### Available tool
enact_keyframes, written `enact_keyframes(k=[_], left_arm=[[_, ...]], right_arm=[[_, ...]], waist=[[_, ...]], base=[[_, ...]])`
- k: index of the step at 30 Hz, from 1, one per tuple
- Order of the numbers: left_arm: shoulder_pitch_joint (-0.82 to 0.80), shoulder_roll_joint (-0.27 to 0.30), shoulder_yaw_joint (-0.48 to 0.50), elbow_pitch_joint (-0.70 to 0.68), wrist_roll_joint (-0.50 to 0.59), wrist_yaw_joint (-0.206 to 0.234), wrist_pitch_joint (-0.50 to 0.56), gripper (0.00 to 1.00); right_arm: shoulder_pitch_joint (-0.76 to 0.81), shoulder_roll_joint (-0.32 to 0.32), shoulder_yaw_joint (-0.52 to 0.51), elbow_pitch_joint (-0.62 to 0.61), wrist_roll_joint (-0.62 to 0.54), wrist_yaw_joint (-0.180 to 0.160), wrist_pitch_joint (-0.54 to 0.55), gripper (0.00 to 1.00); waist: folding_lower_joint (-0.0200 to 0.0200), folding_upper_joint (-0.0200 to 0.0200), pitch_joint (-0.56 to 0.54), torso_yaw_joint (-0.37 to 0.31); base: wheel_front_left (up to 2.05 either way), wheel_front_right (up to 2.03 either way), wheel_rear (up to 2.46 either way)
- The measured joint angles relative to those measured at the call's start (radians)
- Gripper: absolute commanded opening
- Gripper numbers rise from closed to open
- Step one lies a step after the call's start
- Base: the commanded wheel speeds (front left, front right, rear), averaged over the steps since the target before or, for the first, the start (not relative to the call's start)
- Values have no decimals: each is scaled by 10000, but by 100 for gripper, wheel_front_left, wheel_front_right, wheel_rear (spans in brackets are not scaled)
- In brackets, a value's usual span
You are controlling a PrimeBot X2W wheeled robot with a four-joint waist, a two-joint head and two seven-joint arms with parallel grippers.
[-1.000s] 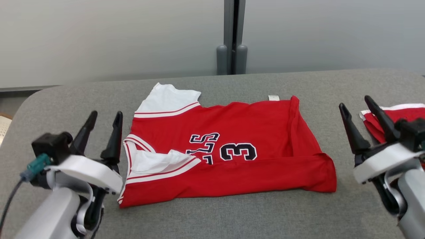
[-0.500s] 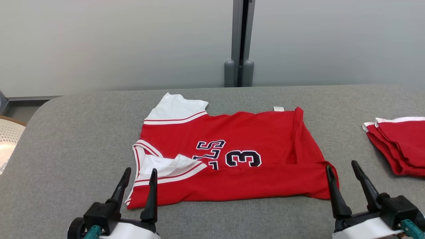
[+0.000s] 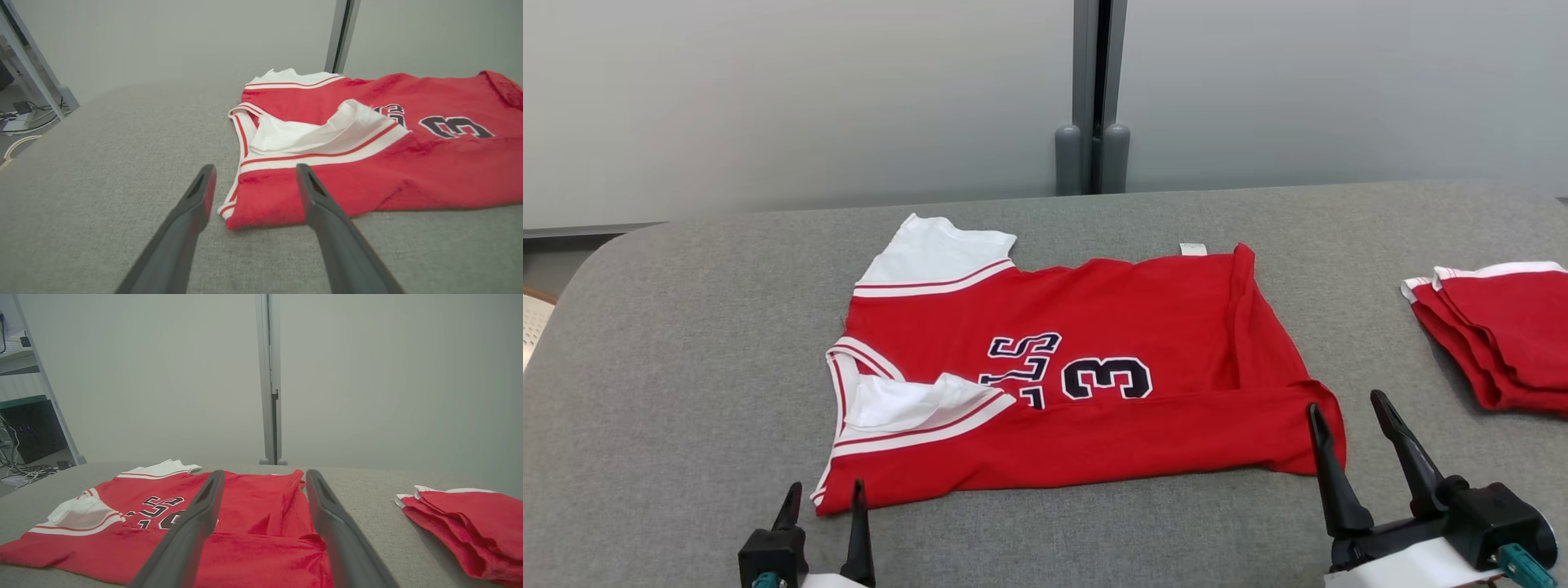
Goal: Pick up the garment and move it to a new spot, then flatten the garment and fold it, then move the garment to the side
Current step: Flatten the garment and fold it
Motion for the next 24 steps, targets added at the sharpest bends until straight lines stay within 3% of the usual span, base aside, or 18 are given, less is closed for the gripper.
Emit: enact_keyframes(k=[5,13,18,19,20,24], left_arm=[[-781,-10,4,1893,159,247,8,100],[-1711,0,343,3789,-54,531,4,100],[-2239,10,309,4564,-211,322,8,100],[-2339,17,270,4709,-247,209,31,44],[-2437,17,224,4813,-247,96,35,0],[-2751,-75,23,4978,-265,-81,33,0]], right_arm=[[-42,-33,-81,-17,6,0,0,100],[-120,-84,-136,-25,88,0,0,100],[-187,-104,-165,-19,182,0,0,100],[-193,-115,-194,-4,182,0,0,100],[-200,-125,-238,25,184,0,0,100],[-291,-188,-516,554,199,0,0,100]], waist=[[0,0,194,-170],[0,0,461,-425],[0,0,624,-489],[0,0,648,-486],[0,0,675,-476],[0,0,777,-335]], base=[[0,0,0],[0,0,0],[0,0,0],[0,0,0],[0,0,0],[0,0,0]])
